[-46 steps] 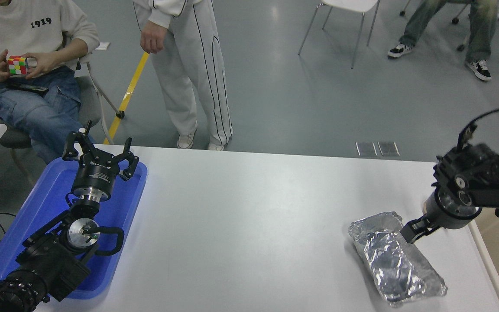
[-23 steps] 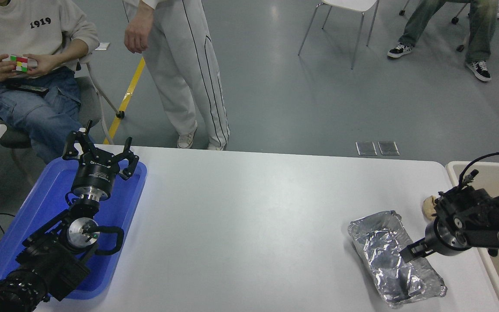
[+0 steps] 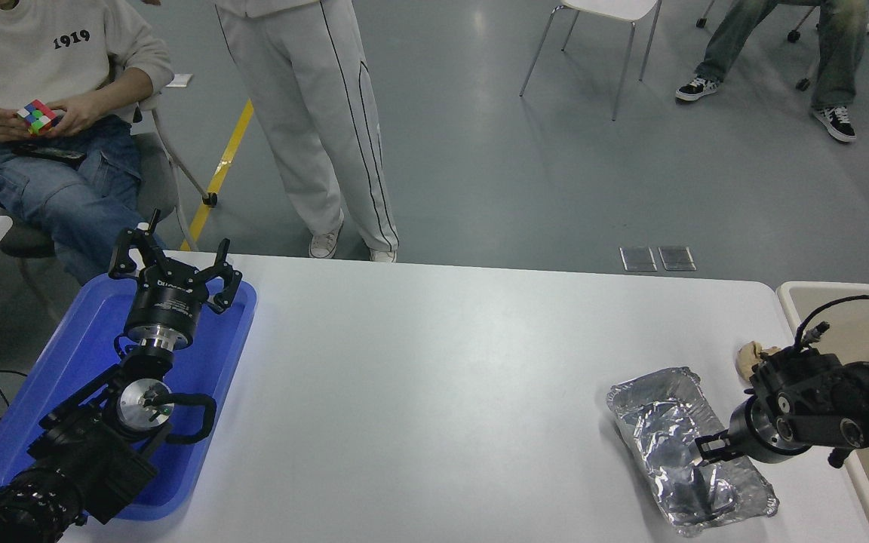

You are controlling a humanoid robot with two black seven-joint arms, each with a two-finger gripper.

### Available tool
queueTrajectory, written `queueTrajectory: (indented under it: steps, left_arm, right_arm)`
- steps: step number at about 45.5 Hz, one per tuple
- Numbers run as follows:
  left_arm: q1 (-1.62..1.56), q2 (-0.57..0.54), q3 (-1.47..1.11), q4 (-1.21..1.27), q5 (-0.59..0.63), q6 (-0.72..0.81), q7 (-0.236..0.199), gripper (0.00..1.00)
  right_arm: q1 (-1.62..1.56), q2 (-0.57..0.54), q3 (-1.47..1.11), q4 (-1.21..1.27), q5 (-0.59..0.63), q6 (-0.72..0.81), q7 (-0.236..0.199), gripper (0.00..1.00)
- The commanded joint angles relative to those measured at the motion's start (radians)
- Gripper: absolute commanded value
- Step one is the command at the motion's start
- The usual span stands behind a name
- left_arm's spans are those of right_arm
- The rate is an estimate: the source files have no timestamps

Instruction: Pick up foil plate and place in dustbin

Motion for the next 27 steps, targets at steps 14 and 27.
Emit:
queueTrajectory:
  steps: [14, 27]
  left_arm:
    - [0.000, 0.000, 0.000, -0.001, 0.000, 0.000, 0.000, 1.00]
    - [0.000, 0.000, 0.000, -0.001, 0.000, 0.000, 0.000, 1.00]
  right_arm:
    - [0.002, -0.008, -0.012, 0.006, 0.084, 0.041, -0.001, 0.00]
    - [0.087, -0.080, -0.013, 0.065, 0.084, 0.069, 0.007, 0.00]
